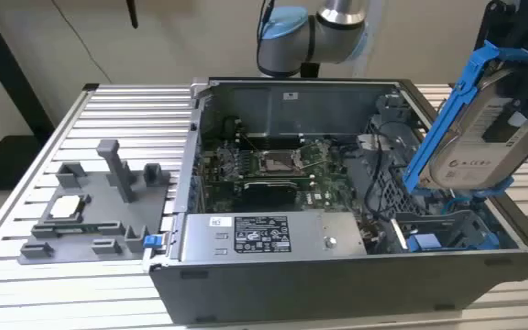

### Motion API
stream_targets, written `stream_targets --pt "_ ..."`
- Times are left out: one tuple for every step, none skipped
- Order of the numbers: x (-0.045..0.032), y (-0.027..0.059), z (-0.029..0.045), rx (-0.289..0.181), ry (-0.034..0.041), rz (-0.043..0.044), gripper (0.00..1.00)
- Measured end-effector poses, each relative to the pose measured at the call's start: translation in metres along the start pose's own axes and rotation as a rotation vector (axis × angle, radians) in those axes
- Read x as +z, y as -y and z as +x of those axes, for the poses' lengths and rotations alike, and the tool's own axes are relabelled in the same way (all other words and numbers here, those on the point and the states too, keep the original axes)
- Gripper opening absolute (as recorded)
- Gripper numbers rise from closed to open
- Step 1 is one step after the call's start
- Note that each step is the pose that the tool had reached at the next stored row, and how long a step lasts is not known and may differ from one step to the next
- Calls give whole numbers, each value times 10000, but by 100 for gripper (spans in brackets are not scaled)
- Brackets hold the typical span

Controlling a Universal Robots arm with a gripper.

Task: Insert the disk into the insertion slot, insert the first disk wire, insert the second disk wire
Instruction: 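Insert the disk into the insertion slot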

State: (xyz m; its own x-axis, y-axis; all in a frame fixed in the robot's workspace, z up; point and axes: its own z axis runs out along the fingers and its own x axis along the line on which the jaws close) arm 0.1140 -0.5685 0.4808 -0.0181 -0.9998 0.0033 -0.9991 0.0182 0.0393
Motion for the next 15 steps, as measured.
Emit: stream_targets --pt "0 0 0 0 0 0 100" --pt "0 0 0 0 0 0 100" --pt "0 0 0 0 0 0 100" --pt "0 0 0 0 0 0 100" --pt "0 0 0 0 -1 0 100" --pt "1 1 0 0 -2 0 100" --pt "2 3 0 0 -3 0 100" --pt "5 8 0 0 -2 0 100" --pt "8 12 1 0 0 0 100" --pt "11 19 2 1 1 0 100" --pt "14 27 4 0 1 0 100" --pt "18 32 6 0 0 0 100" --pt "22 38 8 0 -2 0 100" --pt "27 43 12 0 -2 0 100" --pt "34 48 15 0 -1 0 100"
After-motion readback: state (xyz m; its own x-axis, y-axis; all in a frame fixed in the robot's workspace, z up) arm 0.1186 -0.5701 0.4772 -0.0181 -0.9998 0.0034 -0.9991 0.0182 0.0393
